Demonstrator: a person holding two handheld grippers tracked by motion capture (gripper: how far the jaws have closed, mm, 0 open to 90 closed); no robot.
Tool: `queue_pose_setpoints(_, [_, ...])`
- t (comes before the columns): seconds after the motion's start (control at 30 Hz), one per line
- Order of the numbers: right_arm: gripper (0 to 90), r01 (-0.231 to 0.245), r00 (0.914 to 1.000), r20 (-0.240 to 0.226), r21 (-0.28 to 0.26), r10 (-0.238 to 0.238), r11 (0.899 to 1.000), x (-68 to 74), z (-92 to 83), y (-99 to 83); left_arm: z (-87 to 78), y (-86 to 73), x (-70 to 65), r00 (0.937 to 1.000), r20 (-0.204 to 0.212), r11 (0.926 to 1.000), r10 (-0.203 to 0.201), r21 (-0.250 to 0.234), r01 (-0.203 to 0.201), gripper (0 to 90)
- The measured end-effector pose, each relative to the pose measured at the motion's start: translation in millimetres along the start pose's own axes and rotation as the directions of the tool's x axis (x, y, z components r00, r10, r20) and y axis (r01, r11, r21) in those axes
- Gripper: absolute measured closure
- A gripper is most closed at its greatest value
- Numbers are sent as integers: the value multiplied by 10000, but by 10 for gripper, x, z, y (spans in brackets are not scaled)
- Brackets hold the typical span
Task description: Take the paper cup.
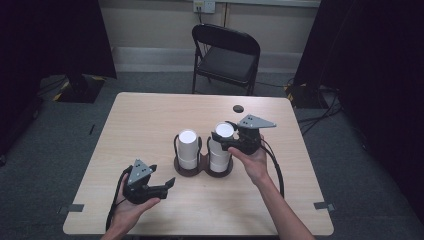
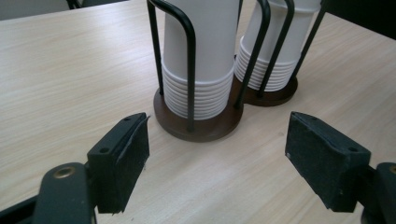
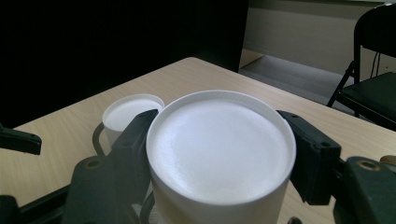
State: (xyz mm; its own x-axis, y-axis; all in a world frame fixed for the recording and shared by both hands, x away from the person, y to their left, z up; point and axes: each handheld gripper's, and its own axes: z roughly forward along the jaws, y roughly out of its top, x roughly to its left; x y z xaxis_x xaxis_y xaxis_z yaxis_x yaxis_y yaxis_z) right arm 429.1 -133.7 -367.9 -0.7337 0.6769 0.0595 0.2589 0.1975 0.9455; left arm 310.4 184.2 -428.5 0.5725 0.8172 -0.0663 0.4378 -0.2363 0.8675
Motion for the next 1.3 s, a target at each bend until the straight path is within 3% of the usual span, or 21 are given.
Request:
queue_pose_setpoints(0.2, [332, -78, 9997, -223, -223, 73, 9997, 7, -16, 37, -7, 12, -15, 10000, -37, 10000, 64, -53, -65, 228])
queue_pose_setpoints(0.3, [332, -83, 9998, -171, -275, 78, 9996, 13, -22, 53, -20, 14, -33, 9997, 200, 9997, -147, -206, 151, 235])
queue_pose_setpoints(0.5, [333, -214, 9997, -97, -542, 209, 9983, -23, -91, 130, -13, 10, -114, 9989, 138, 9988, 450, -221, -447, 242])
queue_pose_setpoints(0.7, [333, -329, 9994, -132, -683, 321, 9971, -35, -132, 172, -5, 21, -114, 9996, 229, 9996, 188, -225, -183, 245])
queue_pose_setpoints(1.03, [334, -864, 9961, -314, -1317, 830, 9875, -77, -414, 245, 14, 105, -140, 9990, 419, 9986, 181, -501, -160, 236])
queue_pose_setpoints(1.23, [334, -1314, 9912, -336, -1474, 1278, 9803, -125, -592, 206, 20, 126, -168, 9983, 523, 9978, 251, -621, -218, 233])
queue_pose_setpoints(1.3, [334, -1668, 9859, -376, -1515, 1630, 9743, -150, -661, 154, 18, 146, -181, 9984, 499, 9975, 258, -672, -224, 235])
